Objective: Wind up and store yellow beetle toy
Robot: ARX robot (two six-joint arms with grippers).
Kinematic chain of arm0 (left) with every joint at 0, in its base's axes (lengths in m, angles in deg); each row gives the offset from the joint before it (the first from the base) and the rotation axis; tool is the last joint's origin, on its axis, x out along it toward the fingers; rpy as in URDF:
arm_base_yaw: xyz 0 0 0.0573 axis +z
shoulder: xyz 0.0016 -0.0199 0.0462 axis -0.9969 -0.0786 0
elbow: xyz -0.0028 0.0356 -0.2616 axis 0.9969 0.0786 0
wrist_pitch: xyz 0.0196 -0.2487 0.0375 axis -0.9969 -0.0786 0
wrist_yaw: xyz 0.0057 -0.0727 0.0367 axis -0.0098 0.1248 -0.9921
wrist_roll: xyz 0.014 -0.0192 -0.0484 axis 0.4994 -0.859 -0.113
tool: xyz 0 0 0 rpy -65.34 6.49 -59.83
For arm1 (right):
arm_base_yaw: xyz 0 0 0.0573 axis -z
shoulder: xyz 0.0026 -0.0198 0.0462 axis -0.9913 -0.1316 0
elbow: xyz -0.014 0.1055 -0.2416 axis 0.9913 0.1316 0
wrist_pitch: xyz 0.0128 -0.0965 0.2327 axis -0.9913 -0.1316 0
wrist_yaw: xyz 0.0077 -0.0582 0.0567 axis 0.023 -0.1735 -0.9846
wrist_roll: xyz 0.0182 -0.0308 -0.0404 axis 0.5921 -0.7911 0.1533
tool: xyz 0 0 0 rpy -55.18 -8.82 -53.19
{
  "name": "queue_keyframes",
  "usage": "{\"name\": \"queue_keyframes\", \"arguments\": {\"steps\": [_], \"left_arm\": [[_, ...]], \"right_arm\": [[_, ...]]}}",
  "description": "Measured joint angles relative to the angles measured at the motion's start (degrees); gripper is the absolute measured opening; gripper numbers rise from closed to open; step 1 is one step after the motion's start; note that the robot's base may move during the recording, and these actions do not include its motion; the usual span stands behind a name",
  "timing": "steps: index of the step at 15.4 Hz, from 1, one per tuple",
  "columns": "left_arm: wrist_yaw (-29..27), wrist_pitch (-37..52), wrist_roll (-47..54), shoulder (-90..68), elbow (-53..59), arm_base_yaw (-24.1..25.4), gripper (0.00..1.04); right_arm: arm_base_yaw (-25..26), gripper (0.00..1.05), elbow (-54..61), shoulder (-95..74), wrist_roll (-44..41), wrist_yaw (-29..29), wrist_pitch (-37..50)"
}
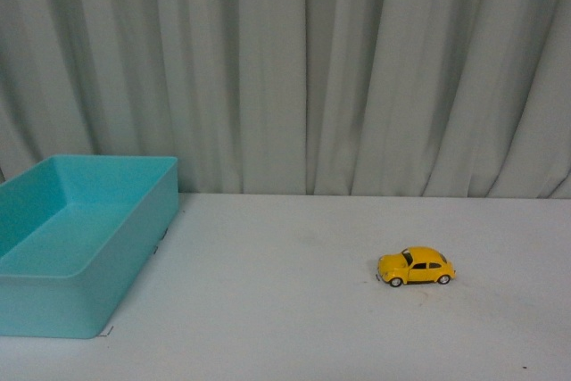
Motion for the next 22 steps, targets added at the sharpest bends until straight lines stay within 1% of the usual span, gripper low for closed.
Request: {"name": "queue_keyframes", "arguments": {"steps": [22], "left_arm": [[0.0,0.0,0.0,0.0,0.0,0.0,0.98]], "right_arm": [[0.0,0.98,0.0,0.0,0.0,0.0,-0.1]]}}
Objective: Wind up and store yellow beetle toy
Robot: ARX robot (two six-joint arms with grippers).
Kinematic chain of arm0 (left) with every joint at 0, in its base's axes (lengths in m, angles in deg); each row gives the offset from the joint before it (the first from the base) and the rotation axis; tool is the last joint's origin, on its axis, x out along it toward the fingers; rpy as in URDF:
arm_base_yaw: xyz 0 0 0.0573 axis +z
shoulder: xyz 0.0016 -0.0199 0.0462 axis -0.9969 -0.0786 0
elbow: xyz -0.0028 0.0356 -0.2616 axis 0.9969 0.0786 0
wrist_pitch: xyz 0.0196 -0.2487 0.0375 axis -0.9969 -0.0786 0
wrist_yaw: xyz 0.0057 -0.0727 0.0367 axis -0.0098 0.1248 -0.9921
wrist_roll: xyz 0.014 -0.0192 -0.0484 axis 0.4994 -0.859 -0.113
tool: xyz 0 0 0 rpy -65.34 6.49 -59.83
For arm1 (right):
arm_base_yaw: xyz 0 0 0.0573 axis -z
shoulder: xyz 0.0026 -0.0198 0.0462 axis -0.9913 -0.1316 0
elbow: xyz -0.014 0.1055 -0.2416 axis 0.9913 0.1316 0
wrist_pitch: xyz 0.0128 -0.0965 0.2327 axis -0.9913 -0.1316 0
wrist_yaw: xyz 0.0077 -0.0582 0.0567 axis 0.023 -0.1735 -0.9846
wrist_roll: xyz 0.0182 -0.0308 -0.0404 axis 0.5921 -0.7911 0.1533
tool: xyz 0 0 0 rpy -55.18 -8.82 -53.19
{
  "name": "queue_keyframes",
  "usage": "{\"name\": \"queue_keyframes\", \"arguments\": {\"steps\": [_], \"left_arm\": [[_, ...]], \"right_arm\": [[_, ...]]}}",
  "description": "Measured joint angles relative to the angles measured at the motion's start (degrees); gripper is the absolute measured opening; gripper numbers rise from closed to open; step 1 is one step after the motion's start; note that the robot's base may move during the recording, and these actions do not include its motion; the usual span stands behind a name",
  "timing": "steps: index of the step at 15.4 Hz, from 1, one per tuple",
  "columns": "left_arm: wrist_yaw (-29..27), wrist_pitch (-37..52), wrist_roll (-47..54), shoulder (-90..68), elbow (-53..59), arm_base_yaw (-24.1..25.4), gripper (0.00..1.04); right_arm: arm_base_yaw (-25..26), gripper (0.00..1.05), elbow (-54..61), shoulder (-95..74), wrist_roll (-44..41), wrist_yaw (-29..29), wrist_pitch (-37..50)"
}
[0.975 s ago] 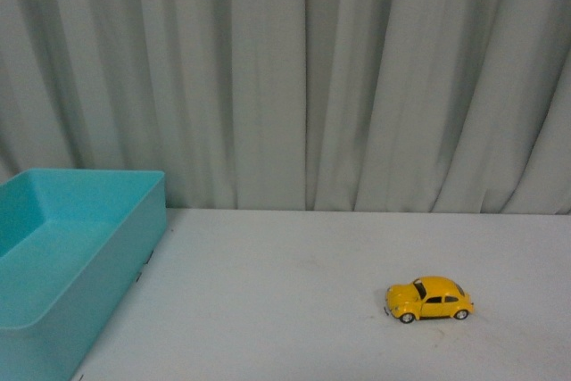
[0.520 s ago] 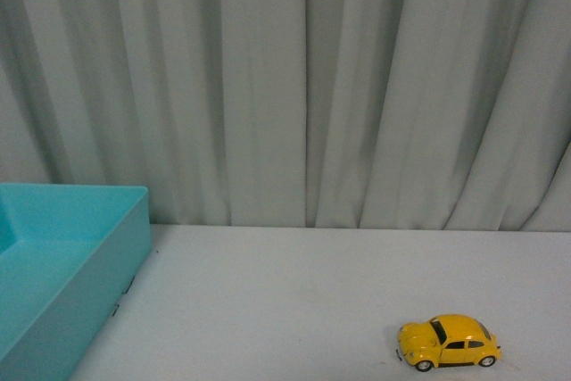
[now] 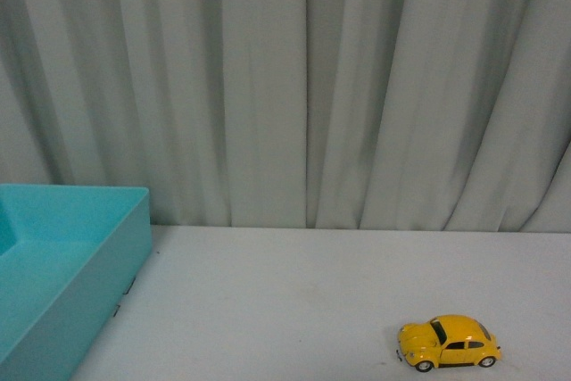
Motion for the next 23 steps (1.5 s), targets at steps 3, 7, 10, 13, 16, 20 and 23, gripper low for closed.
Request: {"name": "queue_keyframes", "arguments": {"steps": [3,7,10,13,16,20,23], "left_arm": [[0.0,0.0,0.0,0.0,0.0,0.0,0.98],[0.0,0.0,0.0,0.0,0.0,0.0,0.98],[0.0,0.0,0.0,0.0,0.0,0.0,0.98],[0.0,0.0,0.0,0.0,0.0,0.0,0.98],[0.0,0.0,0.0,0.0,0.0,0.0,0.98],[0.0,0.0,0.0,0.0,0.0,0.0,0.98],[0.0,0.0,0.0,0.0,0.0,0.0,0.98]], "right_arm": [[0.0,0.98,0.0,0.0,0.0,0.0,0.0],[-2.6,0.98,-0.1,-0.6,4.8,4.5,-1.7],[10.5,0.98,0.0,-17.5,15.6,-6.2,19.0],[22.6,0.98,-3.6,-50.0,14.9,-16.7,47.1],[20.2,0.98,-21.1,-80.0,9.1,-20.2,57.0],[16.7,0.98,-29.0,-87.3,4.7,-22.7,53.3],[14.8,0.98,-33.9,-90.6,0.7,-25.1,49.7]]}}
